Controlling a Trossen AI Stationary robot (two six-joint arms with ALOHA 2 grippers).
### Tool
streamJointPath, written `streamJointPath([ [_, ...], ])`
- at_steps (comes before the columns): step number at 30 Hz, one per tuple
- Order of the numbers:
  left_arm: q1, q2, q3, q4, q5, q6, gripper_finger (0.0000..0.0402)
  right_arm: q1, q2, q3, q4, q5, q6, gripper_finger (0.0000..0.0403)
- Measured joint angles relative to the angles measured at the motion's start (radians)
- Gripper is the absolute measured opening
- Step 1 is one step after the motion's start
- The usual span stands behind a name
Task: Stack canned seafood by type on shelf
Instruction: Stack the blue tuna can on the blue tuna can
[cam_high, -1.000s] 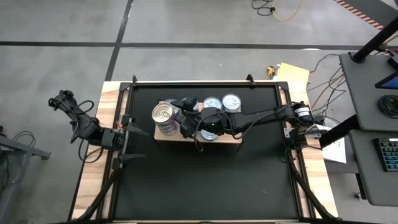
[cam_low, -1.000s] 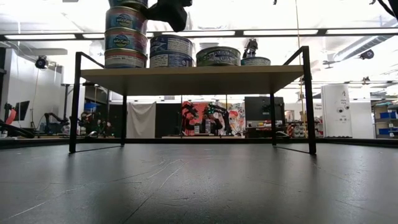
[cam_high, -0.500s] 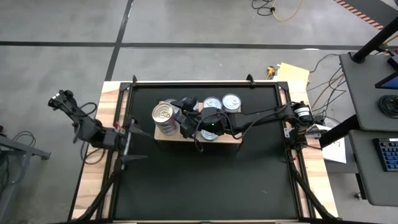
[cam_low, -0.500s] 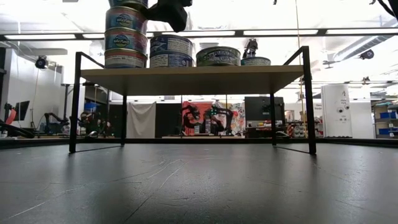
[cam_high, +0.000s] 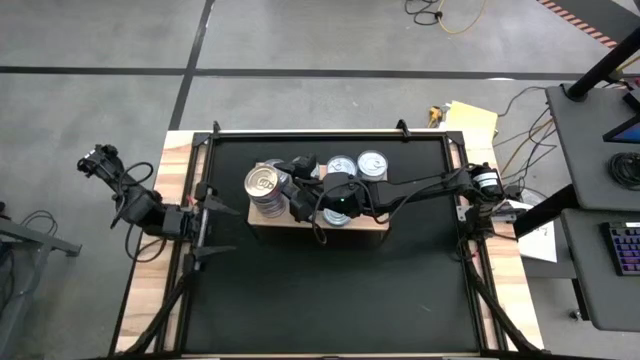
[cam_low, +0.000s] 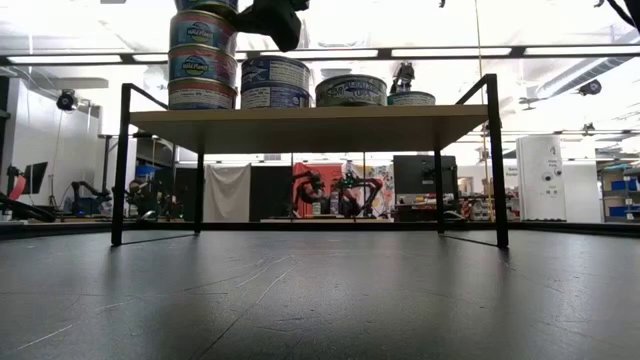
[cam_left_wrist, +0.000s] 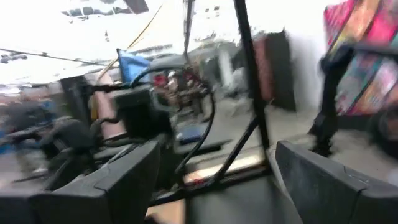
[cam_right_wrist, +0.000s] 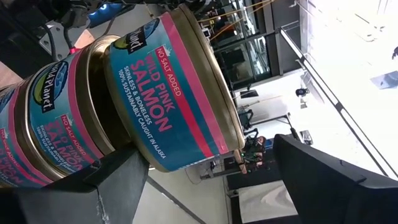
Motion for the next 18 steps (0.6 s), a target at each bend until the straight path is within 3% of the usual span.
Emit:
streamJointPath([
  [2, 0.000, 0.000, 0.002, -0.021, -0.055, 0.040, 0.0304, 0.000, 0.000, 0.000, 0.000, 0.000, 0.000, 0.0328],
  [4, -0.001, 0.001, 0.002, -0.013, -0.176, 0.031, 0.0304, 0.000, 0.000, 0.000, 0.000, 0.000, 0.000, 0.0331],
  [8, 0.001, 0.007, 0.014, -0.037, -0.661, -0.041, 0.0304, 0.000, 0.000, 0.000, 0.000, 0.000, 0.000, 0.0334],
  [11, 0.000, 0.012, 0.018, -0.029, -0.884, -0.112, 0.0304, 0.000, 0.000, 0.000, 0.000, 0.001, 0.001, 0.0330],
  [13, 0.000, 0.011, 0.021, -0.029, -0.921, -0.160, 0.0304, 0.000, 0.000, 0.000, 0.000, 0.001, 0.004, 0.0326],
  [18, -0.001, 0.012, 0.025, -0.029, -0.900, -0.165, 0.0304, 0.000, 0.000, 0.000, 0.000, 0.001, 0.004, 0.0319],
])
